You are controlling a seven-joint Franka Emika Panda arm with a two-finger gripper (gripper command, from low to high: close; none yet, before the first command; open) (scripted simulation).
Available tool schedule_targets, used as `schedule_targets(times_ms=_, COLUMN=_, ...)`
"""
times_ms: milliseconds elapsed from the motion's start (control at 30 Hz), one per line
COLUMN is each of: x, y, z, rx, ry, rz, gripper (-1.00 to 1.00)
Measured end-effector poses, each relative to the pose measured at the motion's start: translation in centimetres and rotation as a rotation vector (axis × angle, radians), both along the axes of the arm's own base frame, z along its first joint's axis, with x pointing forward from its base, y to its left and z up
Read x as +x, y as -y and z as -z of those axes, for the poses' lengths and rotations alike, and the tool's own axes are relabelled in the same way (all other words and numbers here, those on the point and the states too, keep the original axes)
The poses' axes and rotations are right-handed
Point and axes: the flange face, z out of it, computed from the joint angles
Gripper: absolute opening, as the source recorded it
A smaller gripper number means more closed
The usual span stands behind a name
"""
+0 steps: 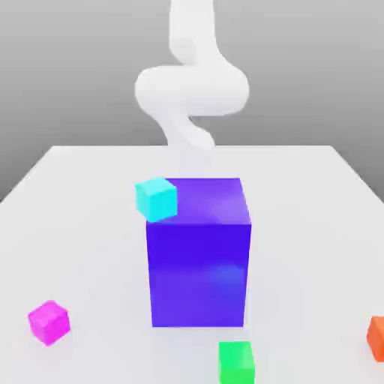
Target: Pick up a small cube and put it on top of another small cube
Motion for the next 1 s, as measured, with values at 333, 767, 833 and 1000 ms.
schedule_targets(times_ms=333, x=8.3, y=9.2, z=18.2, rx=0.14, ry=-0.281, rz=0.161, gripper=0.0)
schedule_targets(times_ms=767, x=4.3, y=20.5, z=42.5, rx=0.209, ry=-0.622, rz=0.47, gripper=0.0)
schedule_targets(times_ms=833, x=2.5, y=21.8, z=45.8, rx=0.204, ry=-0.674, rz=0.519, gripper=0.0)
schedule_targets(times_ms=1000, x=1.2, y=22.9, z=52.3, rx=0.195, ry=-0.709, rz=0.554, gripper=0.0)
